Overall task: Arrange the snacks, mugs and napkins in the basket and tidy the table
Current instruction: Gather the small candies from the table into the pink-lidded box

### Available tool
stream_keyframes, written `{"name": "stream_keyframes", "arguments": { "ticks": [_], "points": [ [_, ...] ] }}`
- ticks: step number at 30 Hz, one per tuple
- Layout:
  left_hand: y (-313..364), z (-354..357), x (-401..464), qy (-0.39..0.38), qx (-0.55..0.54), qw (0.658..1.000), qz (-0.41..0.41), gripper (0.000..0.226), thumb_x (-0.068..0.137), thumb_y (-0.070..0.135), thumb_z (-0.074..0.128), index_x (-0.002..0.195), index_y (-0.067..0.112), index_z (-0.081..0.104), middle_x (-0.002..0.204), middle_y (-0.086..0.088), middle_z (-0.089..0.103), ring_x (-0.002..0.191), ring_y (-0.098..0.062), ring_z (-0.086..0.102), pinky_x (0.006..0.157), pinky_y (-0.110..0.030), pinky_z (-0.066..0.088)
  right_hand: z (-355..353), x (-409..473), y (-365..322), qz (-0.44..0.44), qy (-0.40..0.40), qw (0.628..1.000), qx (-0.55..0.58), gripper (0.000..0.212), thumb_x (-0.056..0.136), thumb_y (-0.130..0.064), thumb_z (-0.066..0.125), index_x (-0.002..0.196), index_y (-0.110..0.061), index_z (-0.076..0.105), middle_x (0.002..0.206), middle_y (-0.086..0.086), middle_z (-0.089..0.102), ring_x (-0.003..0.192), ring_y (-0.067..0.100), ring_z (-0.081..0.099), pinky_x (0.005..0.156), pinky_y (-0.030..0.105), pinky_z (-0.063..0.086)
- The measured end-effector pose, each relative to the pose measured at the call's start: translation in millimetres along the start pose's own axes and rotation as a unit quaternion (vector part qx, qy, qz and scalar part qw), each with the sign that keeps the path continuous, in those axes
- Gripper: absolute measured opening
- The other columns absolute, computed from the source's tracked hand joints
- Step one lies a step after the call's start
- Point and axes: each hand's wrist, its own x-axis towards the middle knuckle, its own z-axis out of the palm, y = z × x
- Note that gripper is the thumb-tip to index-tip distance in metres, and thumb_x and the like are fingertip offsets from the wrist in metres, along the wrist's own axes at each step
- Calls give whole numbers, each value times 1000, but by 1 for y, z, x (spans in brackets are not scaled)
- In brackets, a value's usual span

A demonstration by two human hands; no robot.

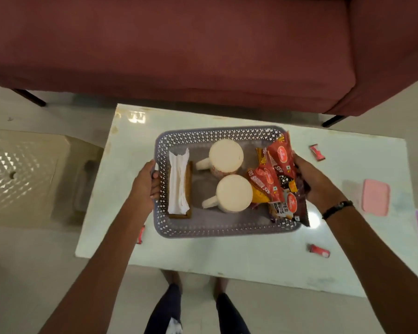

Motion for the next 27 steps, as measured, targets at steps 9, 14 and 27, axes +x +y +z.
{"name": "stream_keyframes", "arguments": {
  "ticks": [9, 14, 27],
  "points": [
    [-85, 26, -17, 100, 97, 989, -39, 47, 88, 43, 57, 53, 17, 39, 26, 9, 36, 19, -3, 30, 28, -7, 22, -47, -39, 126, 67, 44, 992, 102, 57, 83, -59, 58, 108, -10, 71, 97, 13, 75, 87, 29, 72, 92, 46, 53],
    [-109, 21, 5, 104, 135, 984, -44, 48, 84, 46, 59, 51, 18, 39, 31, 10, 34, 22, -4, 27, 29, -10, 22, -51, -35, 152, 61, 69, 991, 99, 54, 74, -65, 61, 95, -17, 75, 103, 17, 73, 95, 34, 69, 96, 49, 50],
    [-88, 64, 46, 101, 149, 983, -30, 47, 85, 47, 57, 54, 17, 41, 28, 10, 39, 21, -3, 32, 30, -8, 25, -68, 19, 117, 28, 89, 993, 71, 64, 73, -71, 59, 103, -16, 73, 108, 14, 72, 102, 32, 68, 99, 49, 48]
  ]
}}
